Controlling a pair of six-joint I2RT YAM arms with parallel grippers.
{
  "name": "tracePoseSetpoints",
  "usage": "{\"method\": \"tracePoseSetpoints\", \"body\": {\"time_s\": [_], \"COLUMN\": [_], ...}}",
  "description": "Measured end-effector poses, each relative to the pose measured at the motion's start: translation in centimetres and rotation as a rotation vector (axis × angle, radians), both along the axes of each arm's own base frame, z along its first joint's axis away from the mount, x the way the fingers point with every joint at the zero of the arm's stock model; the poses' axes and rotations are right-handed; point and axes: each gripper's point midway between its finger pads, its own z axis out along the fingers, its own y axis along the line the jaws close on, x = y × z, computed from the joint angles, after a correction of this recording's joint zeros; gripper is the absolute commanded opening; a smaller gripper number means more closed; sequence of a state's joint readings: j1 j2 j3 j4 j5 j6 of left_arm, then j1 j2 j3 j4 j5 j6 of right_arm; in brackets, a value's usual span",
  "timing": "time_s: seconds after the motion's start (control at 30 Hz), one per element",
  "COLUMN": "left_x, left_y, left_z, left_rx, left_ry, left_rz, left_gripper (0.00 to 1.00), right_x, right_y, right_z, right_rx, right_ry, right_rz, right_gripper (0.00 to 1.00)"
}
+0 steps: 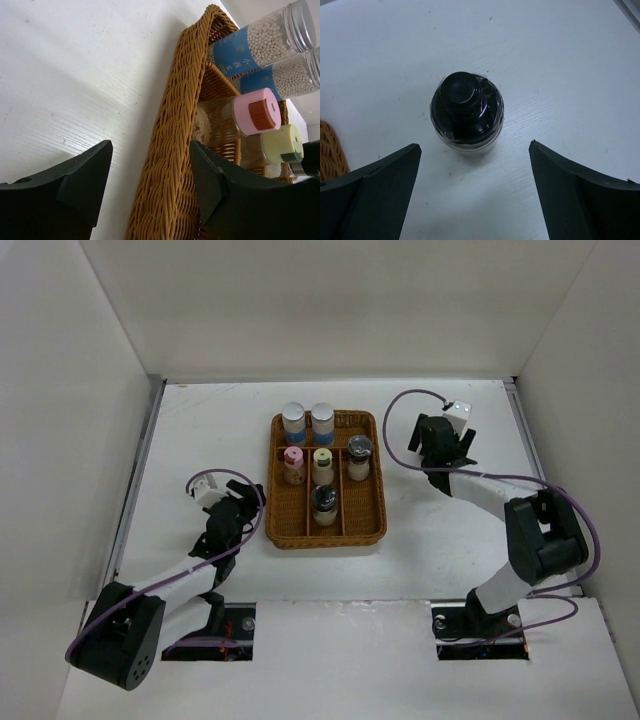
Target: Organize the condiment bottles
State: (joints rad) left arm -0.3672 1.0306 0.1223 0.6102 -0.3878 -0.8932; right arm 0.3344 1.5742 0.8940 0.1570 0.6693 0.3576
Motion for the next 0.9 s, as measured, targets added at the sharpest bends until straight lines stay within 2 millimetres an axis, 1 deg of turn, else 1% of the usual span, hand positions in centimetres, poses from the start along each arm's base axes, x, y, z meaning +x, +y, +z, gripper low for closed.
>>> {"method": "tracePoseSetpoints", "body": {"time_s": [0.07,0.13,0.27,0.37,0.5,0.57,0.6,0.67,0.73,0.8,0.83,0.87,0.9], "left_x": [0.0,0.0,0.0,0.0,0.0,0.0,0.0,0.0,0.0,0.0,0.0,0.0,0.0], "left_y": [0.0,0.0,-0.1,-0.1,0.0,0.0,0.0,0.0,0.0,0.0,0.0,0.0,0.1], "left_z": [0.0,0.0,0.0,0.0,0.0,0.0,0.0,0.0,0.0,0.1,0.1,0.1,0.1], "left_rx": [-0.001,-0.001,-0.001,-0.001,-0.001,0.000,0.000,-0.001,-0.001,-0.001,-0.002,-0.002,-0.002], "left_ry": [0.000,0.000,0.001,0.001,0.001,0.001,0.001,0.001,0.000,-0.002,-0.002,-0.002,-0.003], "left_rz": [-0.001,-0.001,-0.002,-0.002,0.000,0.000,0.000,0.000,0.000,0.001,0.001,0.002,0.003], "left_gripper": [0.61,0.61,0.61,0.61,0.61,0.61,0.61,0.61,0.61,0.61,0.61,0.61,0.61], "right_x": [0.6,1.3,2.9,3.9,4.3,4.2,4.3,4.3,3.8,2.7,2.1,1.5,0.9], "right_y": [-0.3,-0.5,-1.2,-1.4,-1.2,-1.2,-1.1,-1.1,-1.1,-0.9,-0.5,0.1,1.1], "right_z": [-0.3,-0.2,0.2,-0.1,-1.1,-1.5,-1.5,-1.3,-1.0,0.0,1.1,2.6,4.6], "right_rx": [0.005,0.014,0.034,0.048,0.058,0.059,0.060,0.068,0.067,0.060,0.057,0.057,0.060], "right_ry": [0.007,0.000,-0.024,-0.025,-0.005,0.006,0.004,-0.004,-0.006,-0.021,-0.040,-0.071,-0.112], "right_rz": [0.006,0.013,0.014,0.021,0.038,0.043,0.043,0.043,0.043,0.045,0.054,0.072,0.099], "right_gripper": [0.96,0.95,0.89,0.85,0.75,0.61,0.56,0.53,0.52,0.51,0.51,0.51,0.51]}}
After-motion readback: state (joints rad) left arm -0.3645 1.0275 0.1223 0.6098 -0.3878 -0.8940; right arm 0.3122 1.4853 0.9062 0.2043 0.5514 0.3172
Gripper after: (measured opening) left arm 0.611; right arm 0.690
